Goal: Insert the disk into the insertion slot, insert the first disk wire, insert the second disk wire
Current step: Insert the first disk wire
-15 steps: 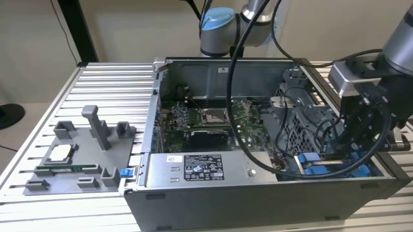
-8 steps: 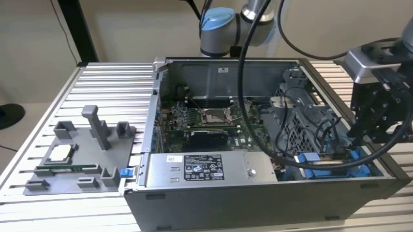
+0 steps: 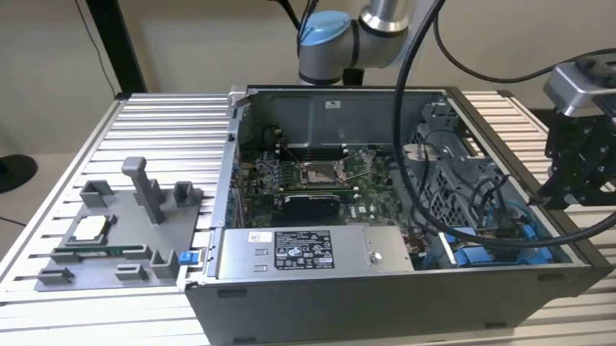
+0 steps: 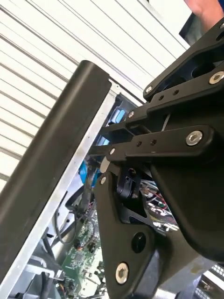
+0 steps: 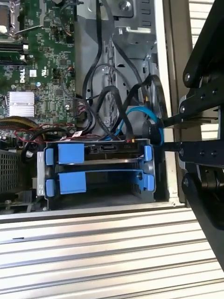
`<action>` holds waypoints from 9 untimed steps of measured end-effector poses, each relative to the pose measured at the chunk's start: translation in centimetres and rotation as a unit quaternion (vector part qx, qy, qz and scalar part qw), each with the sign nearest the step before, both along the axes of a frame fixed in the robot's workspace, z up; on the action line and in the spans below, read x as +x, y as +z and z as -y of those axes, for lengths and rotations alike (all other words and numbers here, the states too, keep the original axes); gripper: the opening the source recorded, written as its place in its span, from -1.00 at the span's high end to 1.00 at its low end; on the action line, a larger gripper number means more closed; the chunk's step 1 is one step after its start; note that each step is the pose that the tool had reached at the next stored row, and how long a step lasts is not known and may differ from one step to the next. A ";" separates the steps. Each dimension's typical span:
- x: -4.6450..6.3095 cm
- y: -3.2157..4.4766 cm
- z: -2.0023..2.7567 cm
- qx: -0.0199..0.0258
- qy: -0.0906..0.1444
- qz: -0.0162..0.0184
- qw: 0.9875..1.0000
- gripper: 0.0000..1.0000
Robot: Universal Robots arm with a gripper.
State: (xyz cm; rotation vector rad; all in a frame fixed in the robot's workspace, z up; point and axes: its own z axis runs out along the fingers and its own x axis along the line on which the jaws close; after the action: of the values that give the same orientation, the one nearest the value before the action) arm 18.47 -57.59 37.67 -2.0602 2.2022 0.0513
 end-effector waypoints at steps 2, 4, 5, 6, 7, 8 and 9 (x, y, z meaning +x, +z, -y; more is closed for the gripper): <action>0.2 -0.04 0.00 0.006 0.000 -0.003 1.000 -1.00; 0.4 -0.06 0.02 0.008 0.000 -0.015 1.000 -1.00; 0.4 -0.07 0.03 0.009 0.000 -0.021 1.000 -1.00; 0.6 -0.10 0.03 0.009 0.000 -0.027 1.000 -1.00; 0.8 -0.17 0.03 0.009 0.000 -0.029 1.000 -1.00; 1.2 -0.25 0.03 0.010 0.000 -0.030 1.000 -1.00; 1.6 -0.32 0.03 0.010 0.000 -0.031 0.999 -1.00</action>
State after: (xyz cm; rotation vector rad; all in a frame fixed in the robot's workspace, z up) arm 20.05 -57.62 37.35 -2.0753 2.2275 0.1379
